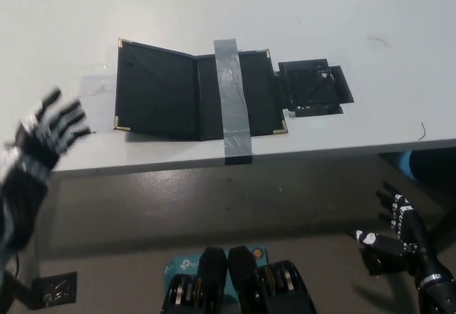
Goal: The robot uses its left hand to push the cover of the diary kept in the middle of the desk towards the right to close it
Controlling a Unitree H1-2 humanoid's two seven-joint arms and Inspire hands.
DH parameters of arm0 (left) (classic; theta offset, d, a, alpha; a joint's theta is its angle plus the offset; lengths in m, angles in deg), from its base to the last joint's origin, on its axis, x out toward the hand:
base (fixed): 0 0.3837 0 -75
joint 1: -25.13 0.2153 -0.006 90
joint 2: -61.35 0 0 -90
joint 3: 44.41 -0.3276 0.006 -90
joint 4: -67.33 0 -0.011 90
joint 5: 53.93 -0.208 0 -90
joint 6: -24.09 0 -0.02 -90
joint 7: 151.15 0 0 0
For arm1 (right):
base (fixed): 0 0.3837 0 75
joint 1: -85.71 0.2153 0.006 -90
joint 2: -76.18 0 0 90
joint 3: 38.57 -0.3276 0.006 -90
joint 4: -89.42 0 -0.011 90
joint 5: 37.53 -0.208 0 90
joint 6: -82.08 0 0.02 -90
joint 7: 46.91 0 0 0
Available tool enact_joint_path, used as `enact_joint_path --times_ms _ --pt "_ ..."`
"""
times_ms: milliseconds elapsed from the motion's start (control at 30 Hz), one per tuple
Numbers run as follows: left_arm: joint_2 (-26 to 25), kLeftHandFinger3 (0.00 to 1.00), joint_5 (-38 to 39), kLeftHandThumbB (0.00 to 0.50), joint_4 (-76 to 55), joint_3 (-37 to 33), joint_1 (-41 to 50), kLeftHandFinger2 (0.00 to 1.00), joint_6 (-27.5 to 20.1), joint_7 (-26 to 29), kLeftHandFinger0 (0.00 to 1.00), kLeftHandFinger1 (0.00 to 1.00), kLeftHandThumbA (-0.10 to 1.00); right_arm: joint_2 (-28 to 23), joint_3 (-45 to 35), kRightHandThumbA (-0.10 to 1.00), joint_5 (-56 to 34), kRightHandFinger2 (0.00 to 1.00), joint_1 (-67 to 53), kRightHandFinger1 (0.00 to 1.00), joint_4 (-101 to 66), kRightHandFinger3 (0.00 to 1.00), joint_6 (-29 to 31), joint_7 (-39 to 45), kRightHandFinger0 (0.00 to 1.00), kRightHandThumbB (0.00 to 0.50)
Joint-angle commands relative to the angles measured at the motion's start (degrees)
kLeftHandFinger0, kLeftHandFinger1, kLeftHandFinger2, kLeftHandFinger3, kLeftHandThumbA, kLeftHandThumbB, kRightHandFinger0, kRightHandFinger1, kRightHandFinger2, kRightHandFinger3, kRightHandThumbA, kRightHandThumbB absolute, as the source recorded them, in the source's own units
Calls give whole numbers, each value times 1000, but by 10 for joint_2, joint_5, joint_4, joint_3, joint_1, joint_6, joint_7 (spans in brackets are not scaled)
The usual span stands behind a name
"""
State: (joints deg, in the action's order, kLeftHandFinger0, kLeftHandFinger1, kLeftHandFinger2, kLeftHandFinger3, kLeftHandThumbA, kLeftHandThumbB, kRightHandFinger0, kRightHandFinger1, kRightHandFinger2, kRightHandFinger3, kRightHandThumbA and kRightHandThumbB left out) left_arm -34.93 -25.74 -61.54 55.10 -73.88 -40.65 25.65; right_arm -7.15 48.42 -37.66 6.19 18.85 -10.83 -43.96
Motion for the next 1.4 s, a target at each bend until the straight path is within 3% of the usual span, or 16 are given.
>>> enact_joint_path --times_ms 0,167,433,500,667,933,1367 --pt "-8 1000 42 190 43 9 -37 1000 17 32 1000 1000 1000 -7 -2 1000 -5 944 4 989 -8 1000 9 5 928 500" --pt "-1 1000 38 151 163 1 -102 1000 17 43 1000 1000 1000 -9 2 1000 1 942 5 982 -10 1000 8 5 909 500" --pt "55 1000 8 191 373 37 -176 1000 3 60 1000 1000 1000 -3 0 1000 -4 929 6 974 -9 1000 8 1 909 500" --pt "70 1000 -1 160 392 44 -182 1000 0 69 1000 1000 1000 -1 -1 1000 -6 931 4 976 -12 1000 4 2 916 500" --pt "98 1000 -16 194 449 62 -205 1000 -10 93 1000 1000 1000 -4 2 1000 0 935 8 974 -10 1000 11 1 904 500" --pt "121 1000 -19 177 502 87 -228 1000 -10 97 1000 1000 1000 -6 1 1000 -4 933 7 978 -13 1000 12 4 900 499" --pt "181 1000 -26 206 558 77 -247 1000 -22 96 1000 1000 1000 -8 7 1000 4 929 8 968 -17 1000 8 5 901 500"
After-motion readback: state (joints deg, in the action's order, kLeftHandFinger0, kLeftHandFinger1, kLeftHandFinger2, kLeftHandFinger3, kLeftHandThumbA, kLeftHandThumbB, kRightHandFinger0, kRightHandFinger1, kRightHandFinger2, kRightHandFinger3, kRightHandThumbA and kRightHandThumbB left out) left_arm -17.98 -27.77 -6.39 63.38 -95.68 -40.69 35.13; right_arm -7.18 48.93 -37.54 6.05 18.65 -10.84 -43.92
